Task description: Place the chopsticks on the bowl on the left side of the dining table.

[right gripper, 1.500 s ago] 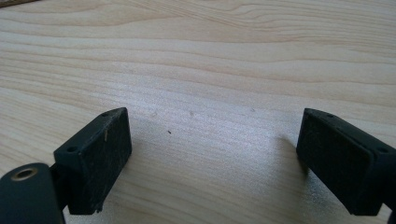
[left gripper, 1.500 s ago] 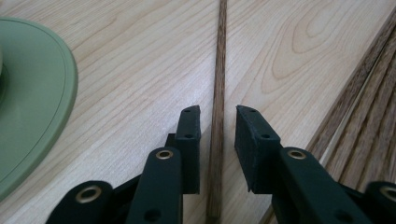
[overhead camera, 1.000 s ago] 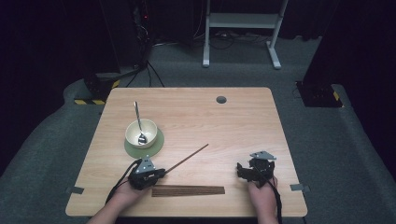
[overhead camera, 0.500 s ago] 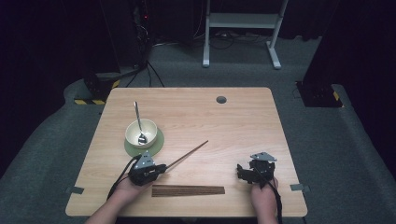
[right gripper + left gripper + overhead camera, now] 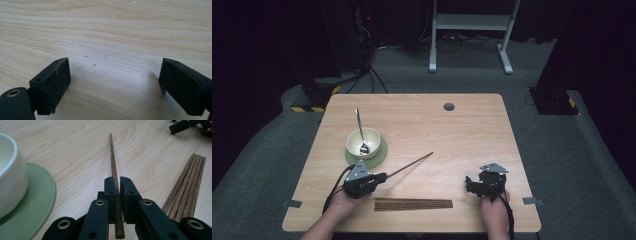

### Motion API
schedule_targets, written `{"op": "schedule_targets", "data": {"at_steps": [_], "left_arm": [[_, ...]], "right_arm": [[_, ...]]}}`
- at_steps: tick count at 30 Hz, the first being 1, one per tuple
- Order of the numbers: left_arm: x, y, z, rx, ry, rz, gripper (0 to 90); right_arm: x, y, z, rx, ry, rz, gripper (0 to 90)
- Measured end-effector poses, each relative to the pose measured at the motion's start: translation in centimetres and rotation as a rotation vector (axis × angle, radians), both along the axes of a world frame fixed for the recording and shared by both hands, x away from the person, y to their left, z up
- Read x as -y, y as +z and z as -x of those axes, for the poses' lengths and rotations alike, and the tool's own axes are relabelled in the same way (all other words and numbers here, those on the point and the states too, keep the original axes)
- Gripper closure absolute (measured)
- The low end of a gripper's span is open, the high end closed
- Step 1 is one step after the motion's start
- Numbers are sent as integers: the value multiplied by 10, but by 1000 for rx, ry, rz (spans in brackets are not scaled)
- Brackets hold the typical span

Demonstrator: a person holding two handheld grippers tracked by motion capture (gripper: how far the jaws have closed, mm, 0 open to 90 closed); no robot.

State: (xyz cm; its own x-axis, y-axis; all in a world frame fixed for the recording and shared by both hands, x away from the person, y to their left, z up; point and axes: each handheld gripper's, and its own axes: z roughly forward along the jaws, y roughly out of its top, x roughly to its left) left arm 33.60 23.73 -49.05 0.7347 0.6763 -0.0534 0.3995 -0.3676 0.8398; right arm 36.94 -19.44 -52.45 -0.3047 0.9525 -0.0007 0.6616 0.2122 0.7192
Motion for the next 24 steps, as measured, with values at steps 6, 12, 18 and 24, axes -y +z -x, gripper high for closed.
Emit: {"op": "schedule_targets", "data": {"at_steps": [6,12,18,24], "left_arm": [[-8,7,2,30,13,41,839],[-12,14,-1,59,7,83,839],[-15,18,3,80,22,114,839],[-21,22,4,101,27,134,839]], "right_arm": [[0,1,0,-5,3,-1,101],[0,1,0,-5,3,-1,102],[1,1,1,0,13,7,104],[1,2,2,-24,23,3,103]]}}
